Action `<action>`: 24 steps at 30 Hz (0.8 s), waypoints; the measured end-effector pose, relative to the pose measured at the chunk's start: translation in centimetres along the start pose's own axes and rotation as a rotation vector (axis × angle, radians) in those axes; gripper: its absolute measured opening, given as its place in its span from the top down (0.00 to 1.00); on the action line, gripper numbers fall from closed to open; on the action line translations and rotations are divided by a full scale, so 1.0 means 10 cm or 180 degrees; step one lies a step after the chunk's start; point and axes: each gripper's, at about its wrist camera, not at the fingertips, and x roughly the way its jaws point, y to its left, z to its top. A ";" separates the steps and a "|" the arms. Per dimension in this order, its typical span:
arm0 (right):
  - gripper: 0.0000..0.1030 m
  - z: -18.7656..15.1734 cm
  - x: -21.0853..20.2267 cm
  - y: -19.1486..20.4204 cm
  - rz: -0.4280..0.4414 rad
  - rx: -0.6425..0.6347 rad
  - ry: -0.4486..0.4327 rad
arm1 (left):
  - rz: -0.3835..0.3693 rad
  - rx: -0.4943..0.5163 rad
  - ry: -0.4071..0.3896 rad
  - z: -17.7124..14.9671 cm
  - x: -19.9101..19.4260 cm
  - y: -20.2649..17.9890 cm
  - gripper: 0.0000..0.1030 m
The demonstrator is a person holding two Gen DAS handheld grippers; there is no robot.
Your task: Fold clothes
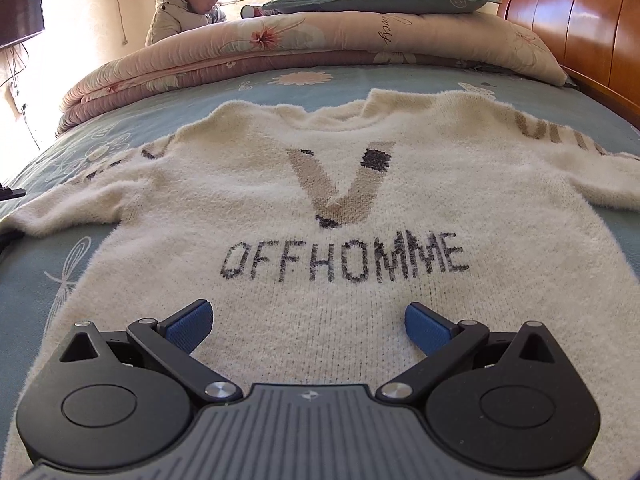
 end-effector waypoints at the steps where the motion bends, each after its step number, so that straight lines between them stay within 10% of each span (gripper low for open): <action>1: 0.00 -0.01 0.01 0.02 -0.0030 -0.0051 -0.0003 | 0.0077 0.0115 0.0003 -0.01 0.04 -0.04 0.69; 5: 0.00 -0.03 0.02 0.07 -0.0097 -0.0162 -0.0018 | 0.0444 0.0784 -0.0216 -0.06 0.05 -0.29 0.84; 10: 0.00 -0.03 0.02 0.05 -0.0076 -0.0172 -0.0016 | 0.0997 0.1540 -0.0530 0.00 0.07 -0.51 0.75; 15: 0.00 -0.01 0.01 0.01 -0.0005 -0.0117 -0.0003 | 0.1659 0.1066 -0.0691 0.33 -0.17 -0.36 0.62; 21: 0.00 -0.01 0.03 0.03 -0.0034 -0.0164 0.0017 | 0.0799 0.1912 -0.0258 0.00 -0.39 -1.03 0.26; 24: 0.00 0.02 0.02 0.01 -0.0002 -0.0113 0.0045 | 0.0219 0.2162 0.0450 -0.38 -0.06 -1.32 0.24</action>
